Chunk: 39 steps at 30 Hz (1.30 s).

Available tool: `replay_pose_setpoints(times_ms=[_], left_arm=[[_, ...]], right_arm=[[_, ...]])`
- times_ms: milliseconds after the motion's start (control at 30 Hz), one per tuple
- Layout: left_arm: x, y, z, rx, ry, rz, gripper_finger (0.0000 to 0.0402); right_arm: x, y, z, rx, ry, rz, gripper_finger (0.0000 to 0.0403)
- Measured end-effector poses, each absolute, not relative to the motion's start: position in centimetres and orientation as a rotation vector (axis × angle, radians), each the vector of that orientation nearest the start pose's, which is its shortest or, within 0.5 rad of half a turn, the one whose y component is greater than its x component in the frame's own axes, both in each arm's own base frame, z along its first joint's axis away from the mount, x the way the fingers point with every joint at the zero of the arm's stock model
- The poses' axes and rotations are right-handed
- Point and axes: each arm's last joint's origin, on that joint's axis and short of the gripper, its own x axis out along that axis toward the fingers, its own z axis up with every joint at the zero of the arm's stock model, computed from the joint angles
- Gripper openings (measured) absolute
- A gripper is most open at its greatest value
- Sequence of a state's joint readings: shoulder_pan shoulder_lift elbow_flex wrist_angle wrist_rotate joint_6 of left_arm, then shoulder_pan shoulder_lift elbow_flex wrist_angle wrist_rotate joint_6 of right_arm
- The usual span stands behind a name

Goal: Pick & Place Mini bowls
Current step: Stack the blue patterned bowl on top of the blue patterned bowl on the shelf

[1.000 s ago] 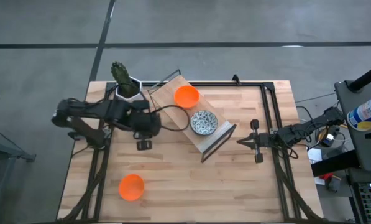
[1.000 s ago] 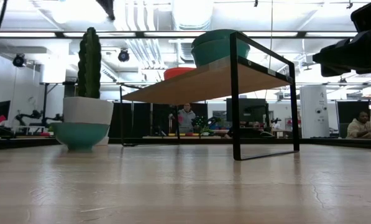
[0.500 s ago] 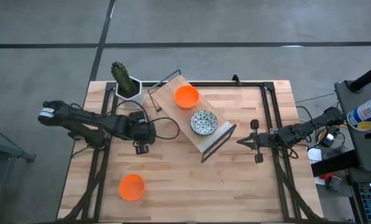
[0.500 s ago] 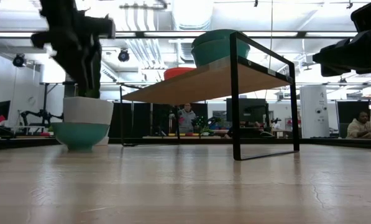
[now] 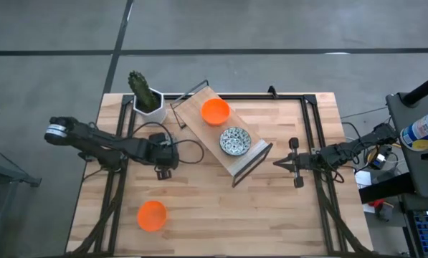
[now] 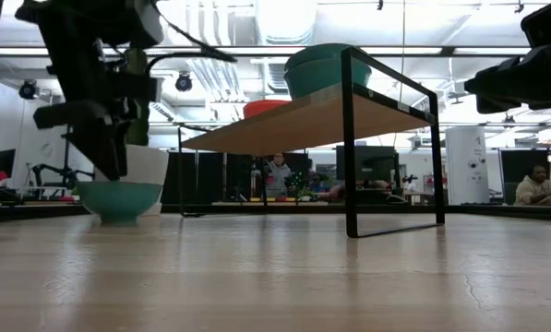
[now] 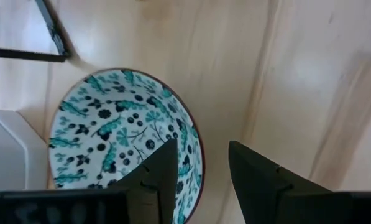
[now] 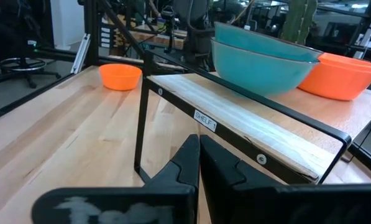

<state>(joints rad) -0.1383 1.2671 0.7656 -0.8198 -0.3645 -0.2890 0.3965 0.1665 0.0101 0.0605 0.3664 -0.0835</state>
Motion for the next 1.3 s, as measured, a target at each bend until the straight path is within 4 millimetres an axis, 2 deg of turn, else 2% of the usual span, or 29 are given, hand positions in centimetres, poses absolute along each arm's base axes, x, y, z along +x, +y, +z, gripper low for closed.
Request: replay_pose_setpoints(times_ms=[233, 433, 533, 733, 867, 1067, 1300], left_arm=[[20.0, -1.4, 18.1, 0.082, 1.267, 0.389, 0.0137], [20.0, -1.3, 18.0, 0.089, 1.258, 0.409, 0.0127], [20.0, -1.3, 18.0, 0.086, 1.258, 0.407, 0.0101], [19.8, -1.2, 17.4, 0.09, 1.258, 0.401, 0.0016], [19.7, -1.2, 17.2, 0.098, 1.252, 0.41, 0.0008], [20.3, -1.4, 18.8, 0.059, 1.256, 0.382, 0.0003], [21.4, -2.3, 22.4, 0.024, 1.232, 0.307, 0.0002]], right_arm=[[10.1, 3.1, 15.9, -0.116, 0.088, 0.034, 0.0008], [10.1, 3.1, 15.9, -0.117, 0.088, 0.033, 0.0008], [10.1, 3.1, 15.9, -0.122, 0.088, 0.034, 0.0008], [10.1, 3.1, 15.9, -0.122, 0.088, 0.034, 0.0008], [10.1, 3.1, 15.9, -0.117, 0.088, 0.034, 0.0008], [10.1, 3.1, 15.9, -0.117, 0.088, 0.034, 0.0008], [10.1, 3.1, 15.9, -0.114, 0.088, 0.033, 0.0008]])
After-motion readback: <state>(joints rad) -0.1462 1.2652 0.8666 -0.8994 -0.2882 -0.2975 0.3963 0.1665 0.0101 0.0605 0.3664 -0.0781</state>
